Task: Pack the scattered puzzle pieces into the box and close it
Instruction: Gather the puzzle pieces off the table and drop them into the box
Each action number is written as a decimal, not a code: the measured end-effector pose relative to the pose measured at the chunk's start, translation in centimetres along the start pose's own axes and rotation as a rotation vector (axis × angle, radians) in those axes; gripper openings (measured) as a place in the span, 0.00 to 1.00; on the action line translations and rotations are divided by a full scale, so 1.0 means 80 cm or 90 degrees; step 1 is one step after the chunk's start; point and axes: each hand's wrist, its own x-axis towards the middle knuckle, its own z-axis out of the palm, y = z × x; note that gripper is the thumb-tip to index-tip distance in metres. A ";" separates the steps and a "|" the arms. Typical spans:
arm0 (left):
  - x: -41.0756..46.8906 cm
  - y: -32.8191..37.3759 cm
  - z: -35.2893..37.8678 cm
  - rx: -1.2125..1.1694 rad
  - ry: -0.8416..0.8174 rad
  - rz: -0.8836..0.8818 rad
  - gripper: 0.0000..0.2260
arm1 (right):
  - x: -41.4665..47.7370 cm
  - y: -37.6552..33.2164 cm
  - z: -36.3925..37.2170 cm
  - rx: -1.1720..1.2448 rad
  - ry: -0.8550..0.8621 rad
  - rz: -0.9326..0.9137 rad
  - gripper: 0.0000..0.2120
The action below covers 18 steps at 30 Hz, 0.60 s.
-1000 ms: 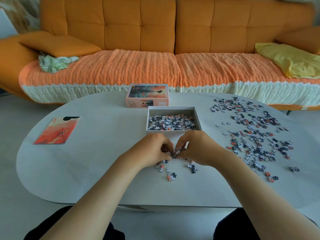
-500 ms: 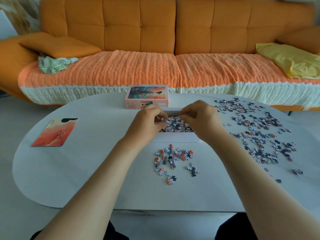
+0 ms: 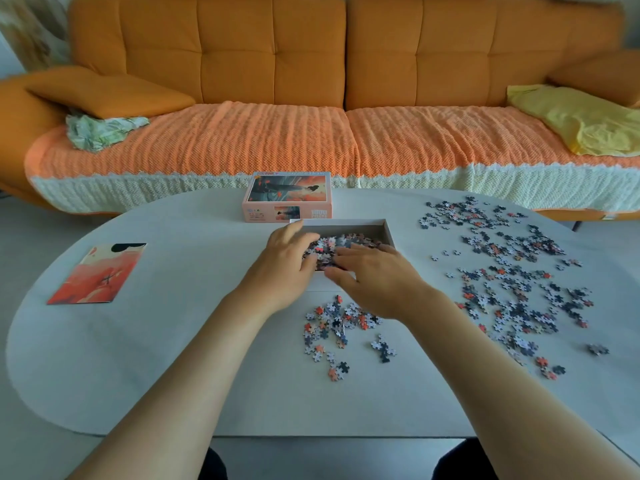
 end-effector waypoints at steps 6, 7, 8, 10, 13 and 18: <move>-0.002 0.011 0.003 0.137 -0.067 0.148 0.19 | -0.006 0.006 -0.001 -0.033 0.071 0.015 0.28; -0.001 0.012 0.004 0.183 -0.103 0.137 0.22 | -0.008 0.004 -0.003 -0.055 0.067 0.029 0.27; 0.000 0.013 0.004 0.224 -0.126 0.120 0.25 | -0.011 0.001 -0.004 -0.074 0.051 0.051 0.27; 0.002 0.015 0.001 0.258 -0.156 0.078 0.28 | -0.012 -0.001 -0.006 -0.098 0.009 0.098 0.32; -0.001 0.018 -0.002 0.222 -0.145 0.067 0.30 | -0.012 0.002 -0.006 -0.118 -0.004 0.125 0.35; -0.003 0.015 0.000 0.197 -0.088 0.110 0.25 | -0.011 0.001 -0.001 -0.147 0.035 0.119 0.39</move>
